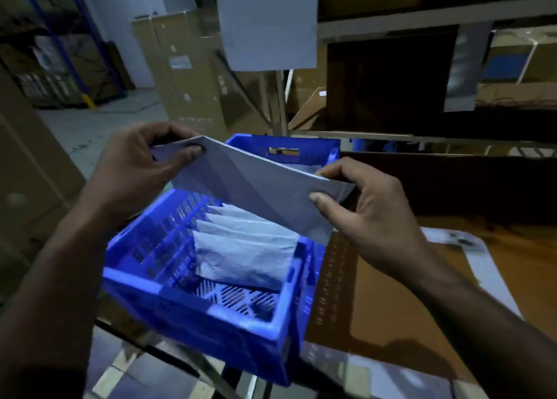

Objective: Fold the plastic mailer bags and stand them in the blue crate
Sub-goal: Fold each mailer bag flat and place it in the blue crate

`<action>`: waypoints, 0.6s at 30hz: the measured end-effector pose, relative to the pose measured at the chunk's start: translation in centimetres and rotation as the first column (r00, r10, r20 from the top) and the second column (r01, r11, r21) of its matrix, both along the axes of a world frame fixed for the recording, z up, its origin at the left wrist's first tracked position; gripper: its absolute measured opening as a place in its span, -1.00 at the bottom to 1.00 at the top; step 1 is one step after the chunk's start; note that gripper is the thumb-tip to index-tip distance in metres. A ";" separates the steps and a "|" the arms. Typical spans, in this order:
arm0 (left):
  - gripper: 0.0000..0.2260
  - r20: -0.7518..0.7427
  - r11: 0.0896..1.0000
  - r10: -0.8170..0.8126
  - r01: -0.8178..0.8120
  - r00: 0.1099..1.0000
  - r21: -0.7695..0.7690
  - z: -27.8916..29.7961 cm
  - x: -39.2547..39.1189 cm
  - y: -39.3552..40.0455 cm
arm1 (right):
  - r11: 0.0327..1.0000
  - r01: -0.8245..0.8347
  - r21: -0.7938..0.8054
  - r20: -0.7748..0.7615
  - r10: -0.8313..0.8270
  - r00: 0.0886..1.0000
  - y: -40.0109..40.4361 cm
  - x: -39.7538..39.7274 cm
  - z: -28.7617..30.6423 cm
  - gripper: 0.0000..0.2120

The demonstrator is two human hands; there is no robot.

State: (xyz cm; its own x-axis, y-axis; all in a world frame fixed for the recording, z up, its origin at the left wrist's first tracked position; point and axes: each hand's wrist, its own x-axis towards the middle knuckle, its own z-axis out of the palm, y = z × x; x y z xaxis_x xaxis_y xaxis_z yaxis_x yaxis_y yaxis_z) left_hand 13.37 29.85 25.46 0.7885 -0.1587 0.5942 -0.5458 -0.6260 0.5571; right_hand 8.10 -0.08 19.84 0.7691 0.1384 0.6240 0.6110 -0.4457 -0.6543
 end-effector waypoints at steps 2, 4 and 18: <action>-0.84 0.004 1.000 0.010 -0.010 1.000 0.011 -0.2 0.5 2.9 | 1.000 -0.006 -0.021 0.010 0.006 1.000 3.0 1.1 0.1 -0.89; -0.84 -0.033 0.999 0.011 -0.010 0.999 0.043 -0.8 1.1 5.0 | 0.997 0.008 -0.082 0.006 -0.007 1.000 5.4 2.2 -0.3 -0.88; -0.87 -0.400 0.585 -0.077 0.366 0.913 0.723 -11.5 8.6 6.6 | 0.309 -0.038 -0.950 -0.150 -0.345 0.926 9.9 5.6 -4.1 -0.87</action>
State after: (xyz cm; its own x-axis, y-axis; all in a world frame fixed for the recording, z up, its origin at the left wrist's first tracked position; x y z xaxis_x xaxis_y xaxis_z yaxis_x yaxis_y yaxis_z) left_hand 21.97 36.45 13.93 0.7681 -0.6332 -0.0955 -0.6282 -0.7740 0.0789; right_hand 13.73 9.82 15.72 0.9409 0.3299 -0.0763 0.3380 -0.9287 0.1529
